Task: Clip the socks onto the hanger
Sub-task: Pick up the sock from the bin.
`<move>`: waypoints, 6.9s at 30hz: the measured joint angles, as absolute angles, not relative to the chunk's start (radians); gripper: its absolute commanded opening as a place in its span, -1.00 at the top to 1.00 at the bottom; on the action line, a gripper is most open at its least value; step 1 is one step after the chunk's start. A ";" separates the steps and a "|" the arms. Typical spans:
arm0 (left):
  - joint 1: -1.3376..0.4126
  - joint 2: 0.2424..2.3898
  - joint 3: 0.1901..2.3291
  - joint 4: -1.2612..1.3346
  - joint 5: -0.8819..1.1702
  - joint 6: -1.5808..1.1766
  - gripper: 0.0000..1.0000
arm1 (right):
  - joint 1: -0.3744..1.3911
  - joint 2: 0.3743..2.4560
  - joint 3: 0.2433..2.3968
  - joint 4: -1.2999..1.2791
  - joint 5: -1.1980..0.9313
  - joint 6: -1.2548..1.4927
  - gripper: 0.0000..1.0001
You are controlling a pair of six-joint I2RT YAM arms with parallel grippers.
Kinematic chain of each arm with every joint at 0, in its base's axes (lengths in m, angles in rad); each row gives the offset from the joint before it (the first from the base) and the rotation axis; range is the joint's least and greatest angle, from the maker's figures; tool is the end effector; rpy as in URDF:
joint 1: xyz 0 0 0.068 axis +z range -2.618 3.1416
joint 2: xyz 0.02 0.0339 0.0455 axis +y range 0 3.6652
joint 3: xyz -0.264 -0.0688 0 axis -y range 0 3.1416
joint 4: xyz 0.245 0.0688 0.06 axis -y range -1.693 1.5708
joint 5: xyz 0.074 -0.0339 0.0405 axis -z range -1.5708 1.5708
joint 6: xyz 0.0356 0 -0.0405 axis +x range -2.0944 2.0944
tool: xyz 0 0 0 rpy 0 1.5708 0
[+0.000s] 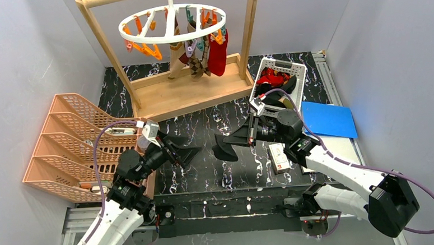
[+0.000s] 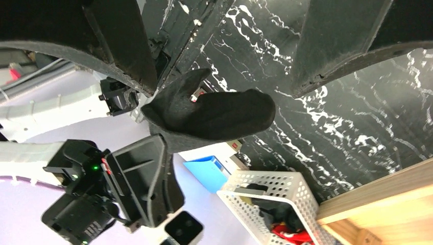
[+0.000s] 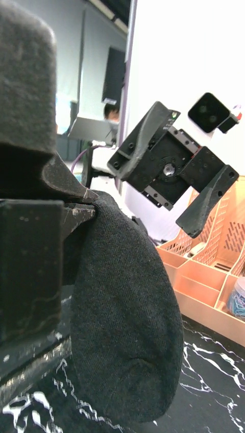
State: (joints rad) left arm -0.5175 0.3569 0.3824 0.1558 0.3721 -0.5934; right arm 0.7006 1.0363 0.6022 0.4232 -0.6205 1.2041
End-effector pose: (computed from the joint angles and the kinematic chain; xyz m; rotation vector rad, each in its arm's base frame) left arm 0.0991 -0.0713 0.2913 0.2762 1.4828 -1.1662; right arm 0.1671 0.1680 0.2909 -0.1092 1.9703 1.8656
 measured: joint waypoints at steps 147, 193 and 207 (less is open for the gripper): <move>-0.559 0.611 0.919 -0.474 -0.004 -1.480 -0.71 | 1.376 1.242 1.087 -0.002 0.330 -0.659 0.97; -0.561 0.699 0.788 0.173 0.623 -0.160 -0.13 | 0.817 1.330 1.582 -0.708 -0.513 0.172 0.97; -0.573 0.804 0.779 0.234 0.649 -0.138 0.46 | 0.817 1.330 1.582 -0.702 -0.574 0.176 0.97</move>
